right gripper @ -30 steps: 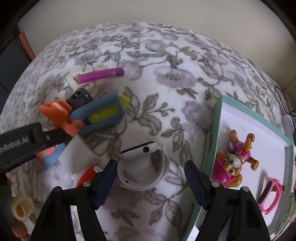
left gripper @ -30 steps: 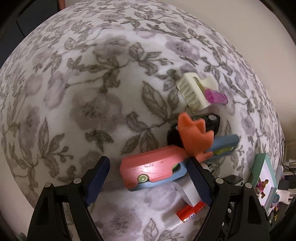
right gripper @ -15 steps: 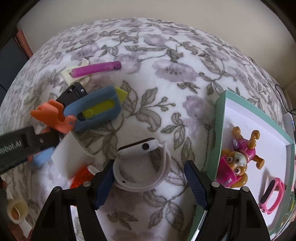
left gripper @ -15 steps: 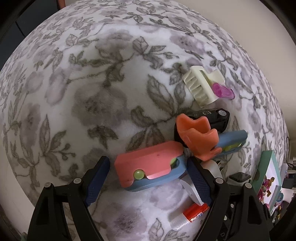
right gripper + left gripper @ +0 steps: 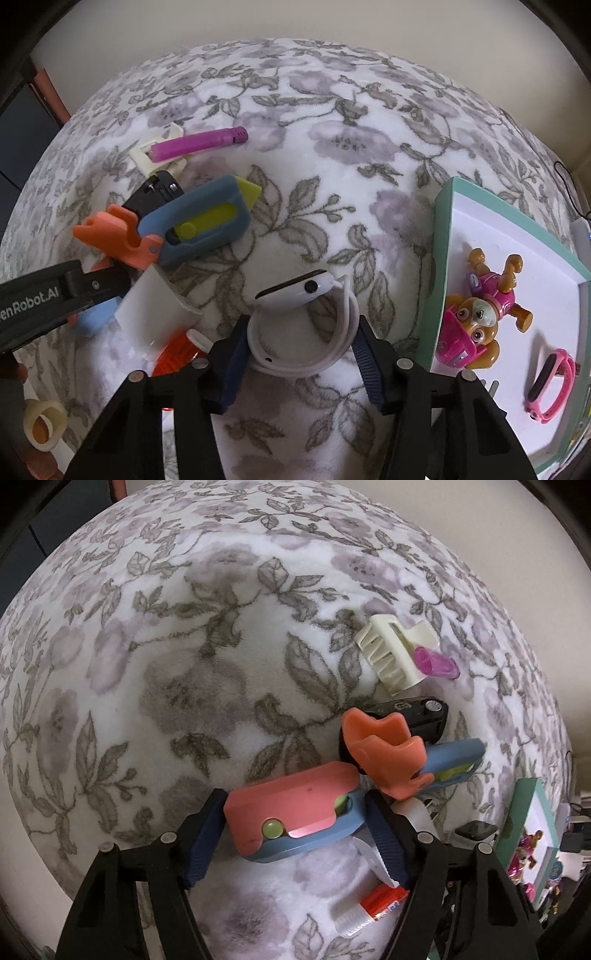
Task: Organize rigid objects
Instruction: 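Carry the pink case and white smartwatch over the white tray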
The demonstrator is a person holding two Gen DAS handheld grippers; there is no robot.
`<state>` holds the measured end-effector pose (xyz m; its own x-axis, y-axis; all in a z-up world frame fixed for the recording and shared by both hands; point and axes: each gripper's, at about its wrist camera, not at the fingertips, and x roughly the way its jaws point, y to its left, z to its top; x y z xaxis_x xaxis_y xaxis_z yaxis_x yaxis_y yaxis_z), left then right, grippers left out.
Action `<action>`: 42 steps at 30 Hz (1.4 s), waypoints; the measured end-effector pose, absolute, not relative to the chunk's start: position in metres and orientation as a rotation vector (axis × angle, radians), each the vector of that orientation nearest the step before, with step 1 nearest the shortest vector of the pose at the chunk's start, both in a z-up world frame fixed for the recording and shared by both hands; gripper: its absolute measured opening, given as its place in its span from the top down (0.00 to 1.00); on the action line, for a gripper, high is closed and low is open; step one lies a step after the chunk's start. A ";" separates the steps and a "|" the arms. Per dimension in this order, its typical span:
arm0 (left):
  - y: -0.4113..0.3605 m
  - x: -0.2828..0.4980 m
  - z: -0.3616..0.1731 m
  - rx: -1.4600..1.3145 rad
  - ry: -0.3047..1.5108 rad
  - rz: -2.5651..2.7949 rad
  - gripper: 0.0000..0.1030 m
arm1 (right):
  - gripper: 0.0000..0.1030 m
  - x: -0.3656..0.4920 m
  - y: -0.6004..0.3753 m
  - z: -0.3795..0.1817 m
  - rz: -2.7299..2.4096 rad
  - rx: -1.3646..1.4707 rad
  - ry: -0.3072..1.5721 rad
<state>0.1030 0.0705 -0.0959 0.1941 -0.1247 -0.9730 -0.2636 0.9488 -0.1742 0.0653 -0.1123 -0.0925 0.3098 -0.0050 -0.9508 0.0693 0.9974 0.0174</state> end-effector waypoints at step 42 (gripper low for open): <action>-0.046 0.062 0.010 -0.178 1.099 -0.241 0.26 | 0.45 0.013 -0.245 -0.010 -0.280 0.306 1.072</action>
<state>0.0620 -0.0457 0.0102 0.4329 -0.2796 -0.8570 0.1041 0.9598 -0.2605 0.0126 -0.2452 -0.0101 0.4506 -0.0761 -0.8895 0.3691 0.9231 0.1081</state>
